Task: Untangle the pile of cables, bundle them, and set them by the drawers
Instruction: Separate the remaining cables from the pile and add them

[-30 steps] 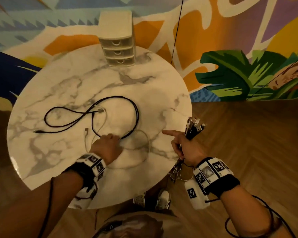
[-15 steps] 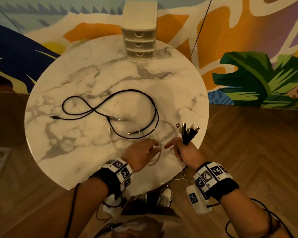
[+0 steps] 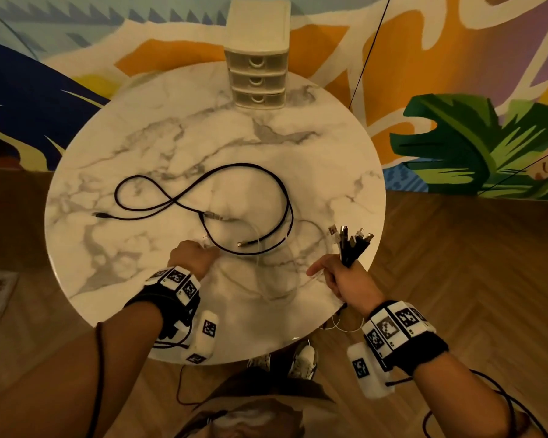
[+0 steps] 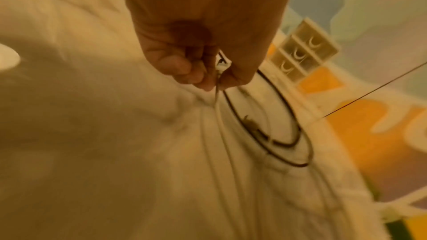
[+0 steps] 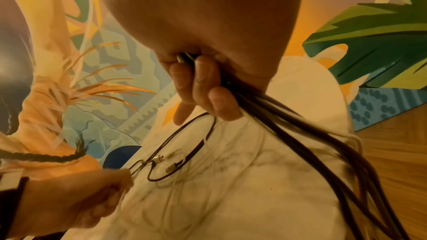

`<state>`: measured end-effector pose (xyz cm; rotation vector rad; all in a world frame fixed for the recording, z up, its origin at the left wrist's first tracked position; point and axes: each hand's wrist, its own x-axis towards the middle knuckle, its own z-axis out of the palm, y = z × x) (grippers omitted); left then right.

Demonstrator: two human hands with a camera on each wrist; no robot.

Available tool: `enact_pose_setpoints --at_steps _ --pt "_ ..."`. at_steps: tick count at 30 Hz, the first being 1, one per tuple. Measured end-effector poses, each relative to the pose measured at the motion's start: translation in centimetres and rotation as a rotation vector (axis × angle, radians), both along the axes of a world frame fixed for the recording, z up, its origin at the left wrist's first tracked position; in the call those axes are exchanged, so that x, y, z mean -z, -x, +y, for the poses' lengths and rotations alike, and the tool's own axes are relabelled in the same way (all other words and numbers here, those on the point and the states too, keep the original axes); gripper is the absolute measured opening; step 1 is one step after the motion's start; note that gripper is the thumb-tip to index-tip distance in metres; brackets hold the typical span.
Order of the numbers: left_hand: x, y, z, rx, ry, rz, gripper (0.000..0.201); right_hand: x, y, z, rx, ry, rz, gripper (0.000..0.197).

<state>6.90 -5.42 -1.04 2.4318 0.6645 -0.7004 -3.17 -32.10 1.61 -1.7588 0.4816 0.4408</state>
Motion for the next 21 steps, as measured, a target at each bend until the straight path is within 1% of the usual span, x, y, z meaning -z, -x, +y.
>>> enact_pose_setpoints --at_steps 1,2,4,5,6,8,10,14,18,21 --pt "-1.0 0.1 -0.5 -0.099 0.123 -0.016 0.027 -0.4 0.0 0.1 -0.005 -0.005 -0.017 0.039" --pt "-2.3 0.4 -1.2 -0.154 0.277 -0.01 0.023 -0.8 0.0 0.3 -0.008 -0.011 -0.041 0.039" --pt "-5.5 1.3 -2.7 -0.175 0.623 0.016 0.023 -1.9 0.0 0.8 0.0 -0.051 -0.106 0.038" --pt "-7.2 1.8 -3.6 -0.162 0.774 0.023 0.021 -2.5 -0.1 1.1 0.008 -0.087 -0.144 0.038" --pt "-8.8 2.3 -4.4 -0.117 0.885 0.013 0.018 -3.3 -0.2 1.5 0.012 -0.129 -0.176 0.037" --pt "-11.4 3.2 -6.8 0.028 0.994 -0.025 0.01 -4.9 -0.6 2.0 0.013 -0.211 -0.206 0.036" --pt "-12.9 3.8 -9.0 0.161 0.998 -0.089 0.007 -6.5 -0.8 2.3 0.031 -0.252 -0.161 0.031" --pt "-13.9 4.1 -12.0 0.396 0.851 -0.304 0.008 -8.5 -0.4 1.6 -0.01 -0.288 -0.159 0.032" --pt "-14.5 4.4 -13.0 0.68 0.722 -0.437 0.009 -8.9 0.4 0.4 0.031 -0.281 -0.16 0.036" --pt "-14.9 4.6 -13.6 0.86 0.644 -0.533 0.011 -8.9 0.7 0.2 0.131 -0.27 -0.105 0.033"
